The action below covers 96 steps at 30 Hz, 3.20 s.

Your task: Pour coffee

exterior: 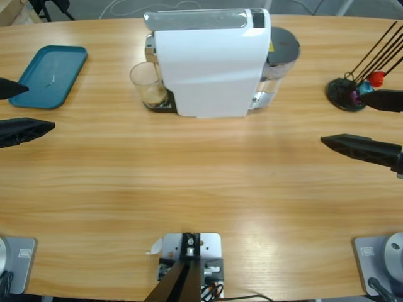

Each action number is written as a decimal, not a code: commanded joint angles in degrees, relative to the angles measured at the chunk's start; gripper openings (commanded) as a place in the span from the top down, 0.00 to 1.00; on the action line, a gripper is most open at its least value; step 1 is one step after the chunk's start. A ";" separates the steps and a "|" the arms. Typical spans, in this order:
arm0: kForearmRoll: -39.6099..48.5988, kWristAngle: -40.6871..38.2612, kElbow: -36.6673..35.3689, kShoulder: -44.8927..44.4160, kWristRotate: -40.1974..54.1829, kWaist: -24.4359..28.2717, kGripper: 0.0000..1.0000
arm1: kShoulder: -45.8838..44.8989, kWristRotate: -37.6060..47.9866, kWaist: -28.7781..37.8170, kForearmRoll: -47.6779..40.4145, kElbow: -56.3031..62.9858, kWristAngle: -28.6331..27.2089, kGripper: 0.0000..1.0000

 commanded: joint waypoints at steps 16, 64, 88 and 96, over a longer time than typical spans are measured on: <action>-1.54 0.15 3.05 2.47 -1.75 0.46 0.00 | 1.68 -0.70 -0.51 -2.38 2.95 0.35 0.00; -44.29 -11.94 7.04 38.59 11.73 10.00 0.00 | 10.51 -2.28 -0.49 1.21 1.23 -0.70 0.00; -45.85 -14.23 4.11 43.78 11.70 11.44 0.00 | 11.23 -2.28 -0.56 1.19 1.21 -0.61 0.00; -47.22 -15.79 3.84 46.87 12.26 11.27 0.00 | 11.46 -2.28 -0.56 1.58 1.05 -0.70 0.00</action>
